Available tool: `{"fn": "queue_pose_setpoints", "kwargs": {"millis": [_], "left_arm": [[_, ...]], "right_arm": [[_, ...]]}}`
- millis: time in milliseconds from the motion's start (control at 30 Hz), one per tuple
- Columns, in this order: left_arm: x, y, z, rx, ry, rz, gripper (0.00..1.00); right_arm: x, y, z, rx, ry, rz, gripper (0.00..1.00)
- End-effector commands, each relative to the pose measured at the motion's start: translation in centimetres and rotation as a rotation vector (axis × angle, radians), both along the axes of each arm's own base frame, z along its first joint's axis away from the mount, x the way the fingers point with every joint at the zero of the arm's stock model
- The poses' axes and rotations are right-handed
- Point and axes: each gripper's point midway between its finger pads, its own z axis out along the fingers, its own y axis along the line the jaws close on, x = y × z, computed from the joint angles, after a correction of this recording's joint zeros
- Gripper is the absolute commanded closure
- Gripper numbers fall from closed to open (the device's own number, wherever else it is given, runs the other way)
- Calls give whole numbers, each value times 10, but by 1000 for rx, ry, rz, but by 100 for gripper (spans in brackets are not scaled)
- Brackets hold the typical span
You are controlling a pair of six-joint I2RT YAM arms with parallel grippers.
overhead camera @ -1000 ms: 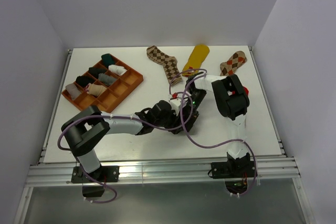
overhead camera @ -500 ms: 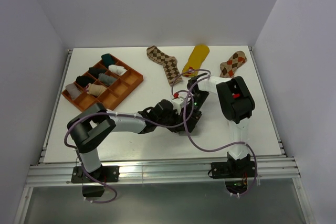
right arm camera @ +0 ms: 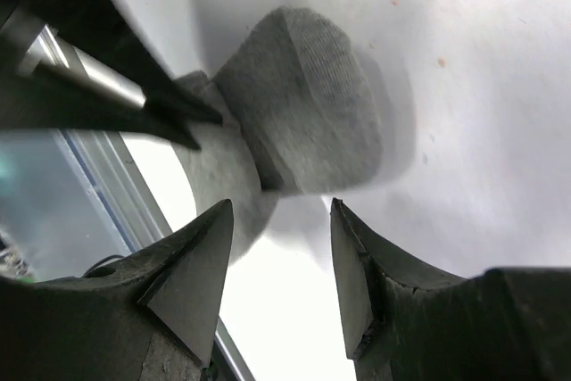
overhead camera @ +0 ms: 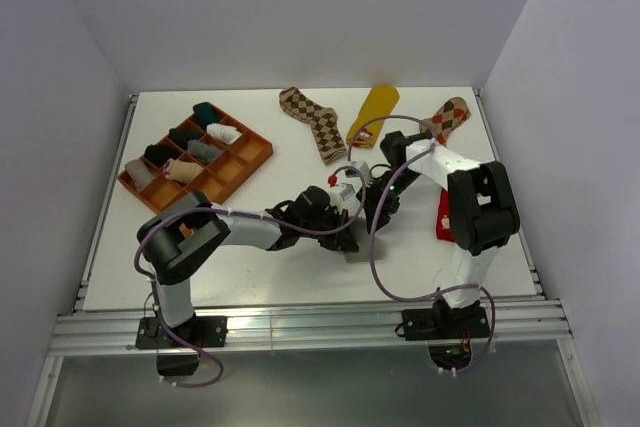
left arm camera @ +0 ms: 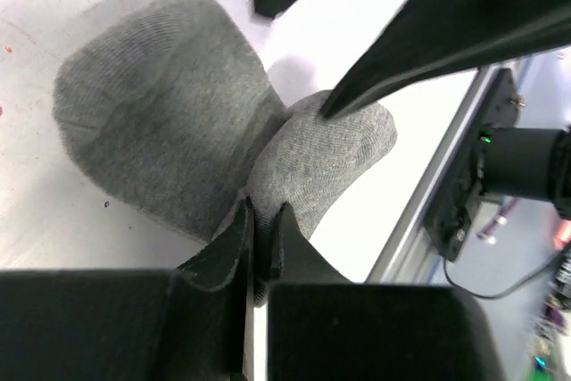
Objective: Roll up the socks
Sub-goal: Roll the sock at the center of the board.
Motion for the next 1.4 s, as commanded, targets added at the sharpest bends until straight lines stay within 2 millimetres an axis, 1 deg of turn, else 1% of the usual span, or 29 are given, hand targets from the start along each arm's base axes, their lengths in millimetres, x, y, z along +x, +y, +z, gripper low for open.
{"fn": "queue_pose_setpoints", "kwargs": {"millis": [0,33,67,100,133,167,200,267,300,333,367,400,433,467,500,567,600,667,700,733,767,800,833,900,933,967,1167,1267,1367], "left_arm": [[-26,32,-46,125,194,-24,100],[-24,33,-48,130,210,-18,100],[-22,36,-48,118,239,-24,100],[-21,36,-47,112,262,-17,100],[-19,37,-48,114,281,-10,100],[-15,39,-47,105,299,-4,100],[-15,37,-43,86,325,-15,100],[-12,41,-47,102,367,-1,100],[-11,39,-44,91,385,-12,100],[-12,43,-50,117,415,-6,100],[-9,45,-53,126,427,5,100],[-8,42,-50,114,445,0,100],[-9,44,-56,132,472,6,100],[-6,45,-56,128,484,13,100],[-5,43,-55,125,499,16,100],[-6,44,-58,148,535,29,100],[-3,42,-57,148,548,36,100],[-6,46,-62,183,599,52,100],[-5,44,-61,185,610,54,100],[-6,46,-65,201,628,56,100],[-6,47,-67,211,639,60,100],[-7,48,-68,225,647,58,100],[-8,49,-70,237,658,59,100],[-8,51,-71,239,672,62,100],[-7,52,-72,240,680,64,100],[-6,54,-73,244,686,71,100],[2,53,-71,244,686,64,100],[0,53,-71,243,695,49,100],[0,53,-72,244,693,41,100]], "right_arm": [[8,-4,15,60,-92,-7,45],[10,-8,22,65,-129,-19,45],[12,-9,23,65,-155,-25,45],[14,-12,19,52,-194,-35,45],[16,-14,21,51,-229,-44,45],[19,-14,31,62,-295,-47,44],[20,-15,31,65,-343,-55,43],[23,-16,34,65,-422,-56,42],[17,-19,37,63,-476,-56,42],[27,-20,39,49,-560,-57,41],[25,-16,50,63,-634,-43,41],[21,-16,43,64,-663,-21,40],[18,-15,44,68,-694,-8,39],[8,-12,36,70,-701,29,38],[6,-9,42,85,-751,51,38],[-1,-5,40,88,-782,89,38],[-8,1,38,99,-806,117,37],[-12,4,34,67,-842,141,37],[-16,6,29,56,-846,153,37],[-22,17,30,72,-873,197,37],[-24,20,29,70,-885,210,37],[-24,20,23,52,-898,217,37],[-29,27,23,58,-907,245,37],[-32,30,18,47,-919,266,37],[-38,35,16,54,-920,295,37],[-40,35,12,50,-918,305,37],[-42,35,-6,-10,-927,368,37],[-40,35,-14,-34,-917,380,39],[-34,36,-19,-56,-916,370,43]]}}
